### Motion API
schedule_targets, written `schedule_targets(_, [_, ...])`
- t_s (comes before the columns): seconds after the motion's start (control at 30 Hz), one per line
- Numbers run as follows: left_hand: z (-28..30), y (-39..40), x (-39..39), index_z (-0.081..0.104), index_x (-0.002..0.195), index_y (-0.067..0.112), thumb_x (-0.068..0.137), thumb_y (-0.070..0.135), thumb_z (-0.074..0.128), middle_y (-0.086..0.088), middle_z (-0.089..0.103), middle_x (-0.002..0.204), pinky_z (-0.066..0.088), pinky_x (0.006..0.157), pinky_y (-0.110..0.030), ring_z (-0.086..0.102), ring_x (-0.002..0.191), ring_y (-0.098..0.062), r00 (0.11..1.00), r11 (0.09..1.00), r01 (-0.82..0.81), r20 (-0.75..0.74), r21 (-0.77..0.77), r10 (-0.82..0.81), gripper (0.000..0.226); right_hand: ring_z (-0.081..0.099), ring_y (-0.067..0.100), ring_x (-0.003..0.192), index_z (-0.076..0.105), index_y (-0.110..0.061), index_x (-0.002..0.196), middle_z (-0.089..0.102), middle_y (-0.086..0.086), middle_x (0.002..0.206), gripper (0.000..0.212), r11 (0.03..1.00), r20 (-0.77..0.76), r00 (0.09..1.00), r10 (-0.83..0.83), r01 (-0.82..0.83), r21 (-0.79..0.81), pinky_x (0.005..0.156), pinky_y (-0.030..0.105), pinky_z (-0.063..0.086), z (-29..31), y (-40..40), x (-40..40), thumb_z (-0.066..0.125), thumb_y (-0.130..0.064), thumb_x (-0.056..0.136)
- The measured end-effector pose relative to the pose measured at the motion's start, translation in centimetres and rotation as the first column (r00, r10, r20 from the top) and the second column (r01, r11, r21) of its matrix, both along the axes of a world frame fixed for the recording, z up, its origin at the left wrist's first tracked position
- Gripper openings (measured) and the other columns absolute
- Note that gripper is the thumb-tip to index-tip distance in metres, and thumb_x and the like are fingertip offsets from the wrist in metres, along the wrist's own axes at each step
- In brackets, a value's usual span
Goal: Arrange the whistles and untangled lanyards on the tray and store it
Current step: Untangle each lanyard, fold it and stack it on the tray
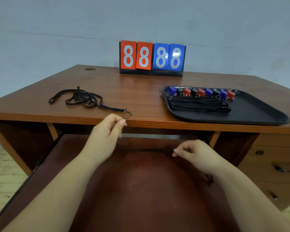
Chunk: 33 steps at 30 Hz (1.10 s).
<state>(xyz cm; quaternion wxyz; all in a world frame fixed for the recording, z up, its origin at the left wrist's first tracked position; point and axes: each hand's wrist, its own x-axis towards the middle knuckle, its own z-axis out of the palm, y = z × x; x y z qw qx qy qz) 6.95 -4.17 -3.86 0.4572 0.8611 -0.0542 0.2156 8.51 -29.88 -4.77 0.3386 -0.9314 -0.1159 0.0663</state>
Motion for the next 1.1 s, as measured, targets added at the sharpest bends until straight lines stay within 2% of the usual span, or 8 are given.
schedule_targets(0.1, [0.0,-1.9,-0.9,0.058,0.085,0.025,0.095,0.028,0.045,0.008,0.067,0.075,0.043,0.069,-0.01,0.061,0.073,0.004,0.999,0.998,0.053,-0.002,-0.021,-0.053,0.016,0.058,-0.004,0.091,0.068,-0.034,0.08,0.067,-0.016,0.089,0.018,0.997,0.112,0.993,0.025,-0.033,0.072,0.078,0.015,0.042,0.4,1.3,-0.6,0.055,-0.035,0.091])
schedule_targets(0.23, [-0.3,-4.0,-1.9,0.058,0.093,0.026,0.095,0.034,0.043,0.019,0.067,0.09,0.044,0.075,-0.013,0.06,0.089,0.006,0.998,0.995,0.046,0.03,0.085,-0.049,0.017,0.059,-0.006,0.084,0.065,-0.035,0.08,0.066,-0.017,0.083,0.016,0.984,0.267,0.962,0.062,-0.103,0.144,0.072,0.01,0.041,0.5,3.7,-2.1,0.055,-0.033,0.091])
schedule_targets(0.43, [-0.8,-4.9,-2.2,0.051,0.091,0.028,0.096,0.036,0.04,0.007,0.062,0.071,0.048,0.068,-0.032,0.058,0.069,-0.005,0.995,0.977,0.1,-0.044,0.186,-0.094,0.014,0.058,-0.002,0.084,0.065,-0.033,0.088,0.063,-0.015,0.083,0.012,0.973,0.374,0.917,0.138,-0.196,0.123,0.071,0.011,0.042,0.3,5.0,-3.1,0.054,-0.035,0.09])
schedule_targets(0.57, [-0.8,-4.2,-1.7,0.051,0.089,0.027,0.096,0.036,0.041,0.005,0.059,0.071,0.052,0.07,-0.037,0.058,0.07,-0.01,0.997,0.986,0.066,-0.044,0.156,-0.06,0.015,0.059,-0.002,0.083,0.065,-0.034,0.087,0.064,-0.016,0.083,0.01,0.973,0.322,0.94,0.113,-0.17,0.154,0.072,0.013,0.045,0.4,4.5,-2.9,0.056,-0.037,0.089])
schedule_targets(0.77, [-0.6,-1.6,-0.4,0.052,0.09,0.025,0.098,0.03,0.041,-0.003,0.059,0.068,0.038,0.053,-0.024,0.051,0.057,-0.013,0.997,0.989,-0.057,-0.041,0.136,0.064,0.015,0.062,-0.006,0.084,0.07,-0.035,0.089,0.07,-0.016,0.086,0.009,0.975,0.178,0.984,-0.001,-0.039,0.221,0.072,0.007,0.043,0.3,2.5,-1.3,0.061,-0.034,0.087])
schedule_targets(0.87, [-0.6,-0.8,-0.1,0.053,0.092,0.023,0.098,0.029,0.04,-0.013,0.06,0.068,0.036,0.051,-0.025,0.046,0.052,-0.015,0.993,0.987,-0.108,-0.026,0.123,0.112,0.015,0.059,-0.007,0.063,0.071,-0.032,0.085,0.066,-0.017,0.07,0.011,0.945,0.105,0.993,-0.063,0.025,0.326,0.058,0.004,0.039,0.2,1.6,-0.7,0.062,-0.029,0.088])
schedule_targets(0.93, [-0.6,-0.7,-0.1,0.053,0.091,0.024,0.098,0.029,0.04,-0.017,0.062,0.072,0.037,0.052,-0.024,0.049,0.054,-0.017,0.993,0.986,-0.109,-0.026,0.128,0.114,0.015,0.047,0.001,0.046,0.073,-0.023,0.083,0.059,-0.011,0.059,0.014,0.884,0.017,0.996,-0.091,0.073,0.462,0.05,0.012,0.038,0.1,1.3,-0.5,0.061,-0.023,0.089])
schedule_targets(1.1, [-0.9,-1.0,0.0,0.052,0.088,0.025,0.098,0.029,0.04,-0.01,0.061,0.071,0.038,0.055,-0.024,0.054,0.062,-0.021,0.994,0.989,-0.084,-0.055,0.122,0.091,0.015,0.051,0.005,0.055,0.073,-0.015,0.095,0.062,-0.005,0.065,0.017,0.612,-0.14,0.989,-0.048,0.14,0.778,0.053,0.018,0.045,0.4,1.4,-0.4,0.059,-0.012,0.087])
